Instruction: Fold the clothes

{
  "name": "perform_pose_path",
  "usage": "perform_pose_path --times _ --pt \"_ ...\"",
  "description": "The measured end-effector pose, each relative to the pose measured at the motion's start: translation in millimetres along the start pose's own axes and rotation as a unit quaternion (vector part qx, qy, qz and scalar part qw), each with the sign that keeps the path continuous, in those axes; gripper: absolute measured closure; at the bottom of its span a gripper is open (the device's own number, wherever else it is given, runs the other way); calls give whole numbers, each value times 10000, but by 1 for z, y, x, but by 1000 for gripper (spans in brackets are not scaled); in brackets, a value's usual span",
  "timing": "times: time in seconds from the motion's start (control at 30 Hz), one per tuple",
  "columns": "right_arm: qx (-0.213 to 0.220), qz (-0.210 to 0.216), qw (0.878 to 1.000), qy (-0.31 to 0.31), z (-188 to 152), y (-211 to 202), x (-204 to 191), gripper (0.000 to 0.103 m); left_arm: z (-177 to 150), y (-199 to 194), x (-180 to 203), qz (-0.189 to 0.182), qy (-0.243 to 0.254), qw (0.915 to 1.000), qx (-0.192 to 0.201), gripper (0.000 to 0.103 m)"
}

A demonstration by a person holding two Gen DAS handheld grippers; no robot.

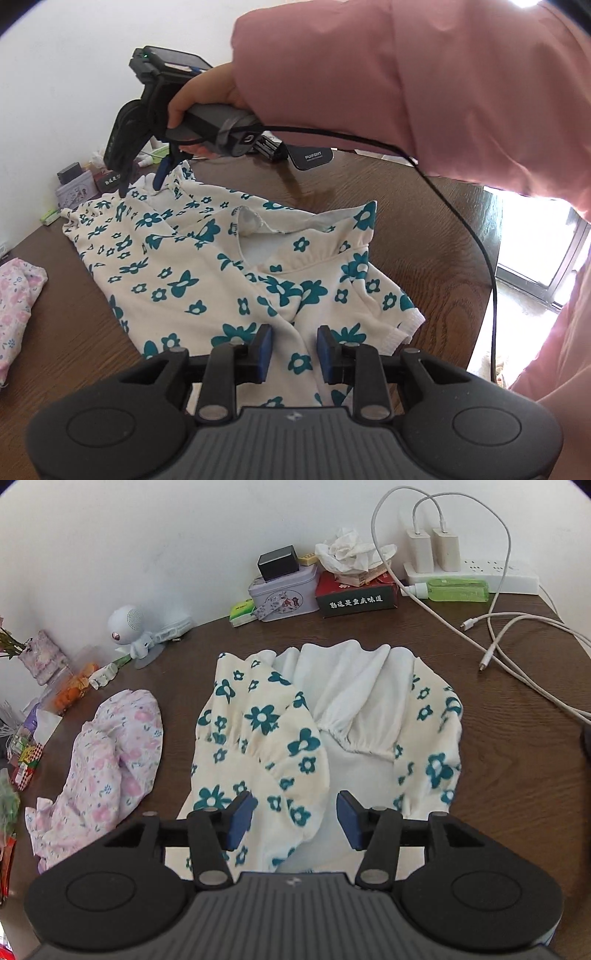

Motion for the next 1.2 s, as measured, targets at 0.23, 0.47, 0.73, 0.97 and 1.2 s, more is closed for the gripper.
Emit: perform_pose_path --times 0.23,0.47,0.73,0.97,1.2 --pt "-517 -128 9971 -545 6 34 -20 92 -2 1 -6 -184 -33 9998 -54 79" --pt "-356 -280 9958 -800 17 38 -21 93 -6 1 -4 -221 -3 9997 -98 83" --pt "58 -11 9984 -569 11 14 -16 46 1 -11 -4 -99 -9 9999 62 69" --pt "40 576 9909 -1219 -40 -46 -43 48 16 -8 6 -206 21 9996 216 55" --pt "-301 1238 9719 -1977 -117 -92 -74 53 15 -22 1 -446 -292 9980 348 53"
Point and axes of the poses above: each gripper's, at about its wrist camera, not at the fingertips, and y roughly the way its jaws point, x to its right, z to its top, the point moved 3 cm from there along y, roughly the way its jaws point, and after that the axes turned 12 degrees about z, right-handed, at the moved point
